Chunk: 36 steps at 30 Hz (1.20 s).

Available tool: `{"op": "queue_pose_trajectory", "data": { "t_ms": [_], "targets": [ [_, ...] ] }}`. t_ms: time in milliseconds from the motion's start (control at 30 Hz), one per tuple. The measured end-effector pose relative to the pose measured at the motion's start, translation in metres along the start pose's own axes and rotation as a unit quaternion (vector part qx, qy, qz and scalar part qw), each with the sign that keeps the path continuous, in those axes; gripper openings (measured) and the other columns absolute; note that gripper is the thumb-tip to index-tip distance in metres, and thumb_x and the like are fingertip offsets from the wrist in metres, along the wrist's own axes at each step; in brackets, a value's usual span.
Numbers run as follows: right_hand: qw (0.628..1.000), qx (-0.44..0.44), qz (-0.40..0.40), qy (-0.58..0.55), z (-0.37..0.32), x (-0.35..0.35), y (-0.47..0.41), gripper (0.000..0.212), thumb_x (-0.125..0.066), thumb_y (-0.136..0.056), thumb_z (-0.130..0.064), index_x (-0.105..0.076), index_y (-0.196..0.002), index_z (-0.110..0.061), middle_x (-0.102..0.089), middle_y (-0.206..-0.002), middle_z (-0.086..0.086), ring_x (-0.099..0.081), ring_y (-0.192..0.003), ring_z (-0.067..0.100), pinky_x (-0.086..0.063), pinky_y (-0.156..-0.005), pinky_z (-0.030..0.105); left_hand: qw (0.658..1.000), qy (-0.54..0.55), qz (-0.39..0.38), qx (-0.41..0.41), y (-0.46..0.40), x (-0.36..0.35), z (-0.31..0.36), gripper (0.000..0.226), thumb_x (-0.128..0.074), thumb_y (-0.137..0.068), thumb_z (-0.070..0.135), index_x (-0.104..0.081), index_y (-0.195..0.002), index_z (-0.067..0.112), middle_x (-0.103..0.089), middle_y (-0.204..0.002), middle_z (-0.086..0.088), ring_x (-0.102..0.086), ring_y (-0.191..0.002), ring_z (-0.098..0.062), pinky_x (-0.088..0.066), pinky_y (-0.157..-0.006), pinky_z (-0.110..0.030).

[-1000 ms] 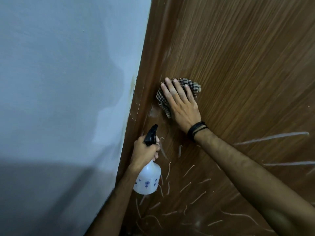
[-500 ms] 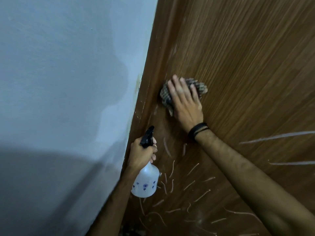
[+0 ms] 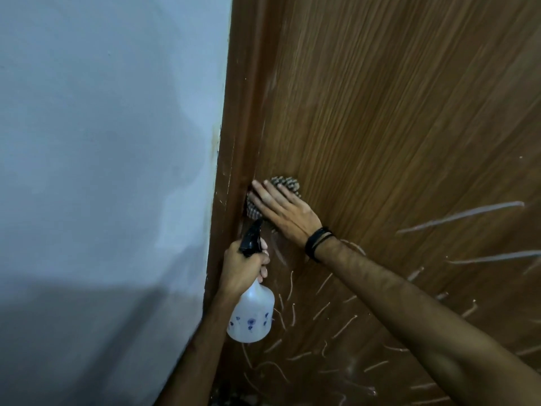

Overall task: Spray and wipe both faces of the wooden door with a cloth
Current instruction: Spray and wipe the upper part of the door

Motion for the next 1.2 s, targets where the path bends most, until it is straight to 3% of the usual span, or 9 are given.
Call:
{"op": "queue_pose_trajectory", "data": {
  "t_ms": [133, 200, 300, 467, 600, 767, 933, 1067, 1200],
  "targets": [
    [0.973, -0.208, 0.096, -0.035, 0.060, 0.025, -0.048, 0.057, -0.041, -0.095, -0.014, -0.036, -0.151, -0.010, -0.025, -0.153, 0.013, -0.027, -0.139, 0.030, -0.005, -0.121, 0.044, 1.000, 0.000, 0.010, -0.009, -0.002, 0.001, 0.004, 0.019, -0.060, -0.089, -0.008, -0.068, -0.092, 0.009, -0.066, -0.070, -0.006, -0.058, -0.054, -0.017, -0.049, -0.053, -0.031],
    [0.958, -0.254, 0.123, -0.046, 0.070, 0.030, -0.061, 0.057, -0.042, -0.093, -0.007, -0.038, -0.150, -0.009, -0.036, -0.151, 0.013, -0.029, -0.139, 0.030, -0.009, -0.120, 0.044, 1.000, -0.003, 0.018, -0.008, -0.004, 0.003, 0.003, 0.020, -0.059, -0.088, -0.009, -0.067, -0.091, 0.009, -0.065, -0.067, -0.006, -0.057, -0.053, -0.019, -0.048, -0.053, -0.031],
    [0.961, -0.243, 0.125, -0.032, 0.047, 0.017, -0.051, 0.057, -0.042, -0.095, -0.006, -0.035, -0.152, -0.007, -0.041, -0.152, 0.014, -0.029, -0.141, 0.031, -0.010, -0.122, 0.046, 1.000, -0.007, 0.021, -0.008, -0.003, 0.003, 0.001, 0.020, -0.058, -0.088, -0.009, -0.067, -0.091, 0.008, -0.065, -0.067, -0.006, -0.057, -0.052, -0.017, -0.047, -0.051, -0.030],
    [0.994, -0.091, 0.056, 0.008, -0.023, -0.014, -0.003, 0.055, -0.044, -0.101, -0.018, -0.031, -0.153, -0.007, -0.039, -0.154, 0.012, -0.032, -0.143, 0.031, -0.012, -0.123, 0.047, 1.000, -0.003, 0.008, 0.000, 0.000, -0.002, 0.001, 0.019, -0.059, -0.087, -0.007, -0.067, -0.090, 0.011, -0.065, -0.070, -0.006, -0.057, -0.054, -0.018, -0.048, -0.053, -0.031],
    [0.999, -0.024, 0.033, 0.003, -0.011, -0.010, 0.002, 0.054, -0.043, -0.102, -0.021, -0.030, -0.154, -0.009, -0.037, -0.155, 0.010, -0.035, -0.143, 0.026, -0.021, -0.122, 0.040, 1.000, -0.005, -0.007, -0.003, 0.000, -0.011, 0.012, 0.019, -0.059, -0.086, -0.007, -0.066, -0.090, 0.011, -0.065, -0.072, -0.007, -0.057, -0.055, -0.020, -0.047, -0.055, -0.033],
    [0.992, -0.115, 0.044, 0.019, 0.082, 0.032, -0.052, 0.061, -0.041, -0.096, -0.023, -0.027, -0.154, -0.009, -0.032, -0.157, 0.014, -0.031, -0.145, 0.030, -0.004, -0.121, 0.044, 0.999, -0.018, -0.010, -0.044, -0.005, -0.019, 0.040, 0.017, -0.059, -0.086, -0.007, -0.067, -0.093, 0.007, -0.066, -0.072, -0.007, -0.059, -0.057, -0.021, -0.048, -0.055, -0.032],
    [0.951, -0.280, 0.129, -0.024, 0.153, 0.069, -0.100, 0.062, -0.046, -0.093, -0.005, -0.031, -0.153, -0.008, -0.033, -0.157, 0.013, -0.028, -0.146, 0.030, -0.010, -0.122, 0.045, 0.998, -0.014, 0.000, -0.057, -0.009, -0.022, 0.063, 0.019, -0.060, -0.085, -0.006, -0.068, -0.090, 0.010, -0.067, -0.073, -0.008, -0.059, -0.056, -0.022, -0.047, -0.055, -0.031],
    [0.963, -0.250, 0.097, -0.034, 0.102, 0.045, -0.077, 0.066, -0.043, -0.096, -0.014, -0.017, -0.156, -0.005, -0.019, -0.162, 0.015, -0.015, -0.151, 0.031, -0.003, -0.124, 0.046, 0.998, -0.009, 0.027, -0.061, -0.010, -0.013, 0.067, 0.019, -0.061, -0.083, -0.007, -0.067, -0.086, 0.011, -0.067, -0.071, -0.008, -0.059, -0.055, -0.023, -0.047, -0.054, -0.032],
    [0.991, -0.128, 0.018, -0.021, 0.033, 0.016, -0.024, 0.067, -0.041, -0.096, -0.017, -0.013, -0.157, -0.005, -0.017, -0.163, 0.015, -0.014, -0.151, 0.031, 0.002, -0.123, 0.045, 0.998, -0.012, 0.051, -0.040, -0.001, 0.001, 0.058, 0.019, -0.060, -0.085, -0.007, -0.066, -0.086, 0.011, -0.066, -0.070, -0.007, -0.057, -0.053, -0.021, -0.045, -0.052, -0.031]
  ]
}}
Point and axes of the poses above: each hand's wrist, its own y-axis away from the middle knuckle, its own x-axis out of the back of the hand, z = x × y, the point moved 3 cm from there along -y, towards the middle knuckle
